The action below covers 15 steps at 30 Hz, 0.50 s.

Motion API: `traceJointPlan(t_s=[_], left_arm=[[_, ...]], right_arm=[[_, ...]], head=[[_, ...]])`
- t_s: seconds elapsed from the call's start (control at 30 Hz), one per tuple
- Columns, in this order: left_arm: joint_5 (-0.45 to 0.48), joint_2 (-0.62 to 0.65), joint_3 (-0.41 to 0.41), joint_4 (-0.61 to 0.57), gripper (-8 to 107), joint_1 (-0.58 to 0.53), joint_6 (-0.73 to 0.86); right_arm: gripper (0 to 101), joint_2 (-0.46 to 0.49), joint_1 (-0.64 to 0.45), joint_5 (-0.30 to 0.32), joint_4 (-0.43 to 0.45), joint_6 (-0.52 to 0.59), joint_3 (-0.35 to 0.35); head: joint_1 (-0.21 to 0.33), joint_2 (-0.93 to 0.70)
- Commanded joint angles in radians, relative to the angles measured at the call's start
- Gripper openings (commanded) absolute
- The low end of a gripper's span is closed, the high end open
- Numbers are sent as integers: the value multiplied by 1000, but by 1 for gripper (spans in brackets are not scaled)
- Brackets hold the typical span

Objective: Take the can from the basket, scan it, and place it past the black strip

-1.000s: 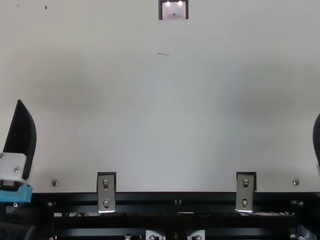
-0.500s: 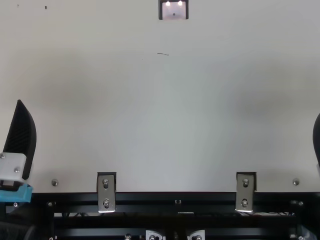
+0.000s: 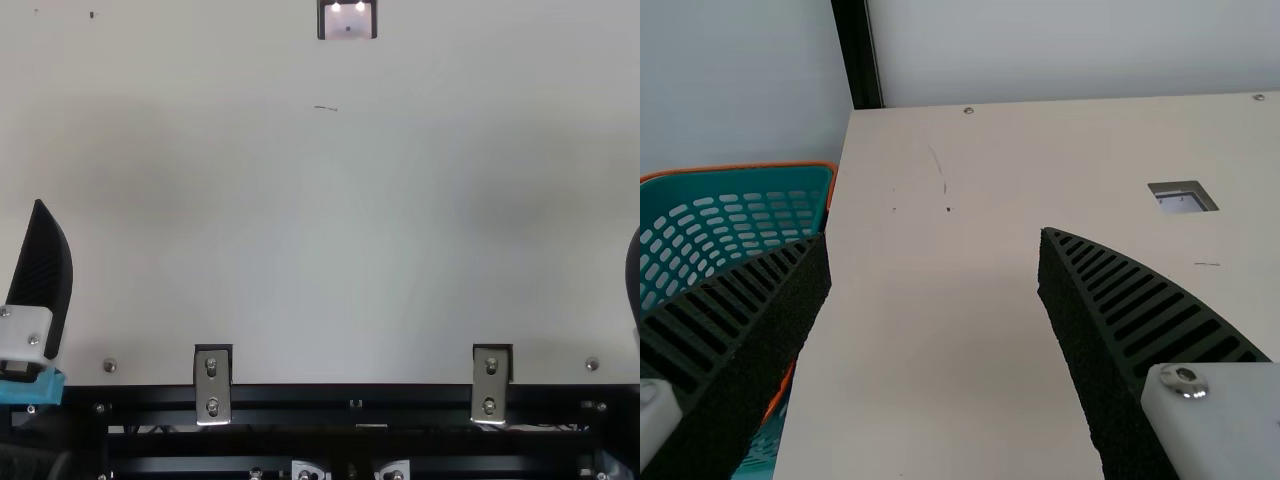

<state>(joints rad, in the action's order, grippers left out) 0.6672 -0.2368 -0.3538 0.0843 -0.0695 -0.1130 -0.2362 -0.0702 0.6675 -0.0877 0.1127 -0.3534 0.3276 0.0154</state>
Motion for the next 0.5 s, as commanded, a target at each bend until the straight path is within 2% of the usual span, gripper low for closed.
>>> traceJointPlan(t_s=[0.0,0.47], left_arm=[[0,0,0,0,90,0,0],[0,0,0,0,90,0,0]], right_arm=[[101,0,0,0,0,0,0],[101,0,0,0,0,0,0]], head=[[18,-34],[38,-256]])
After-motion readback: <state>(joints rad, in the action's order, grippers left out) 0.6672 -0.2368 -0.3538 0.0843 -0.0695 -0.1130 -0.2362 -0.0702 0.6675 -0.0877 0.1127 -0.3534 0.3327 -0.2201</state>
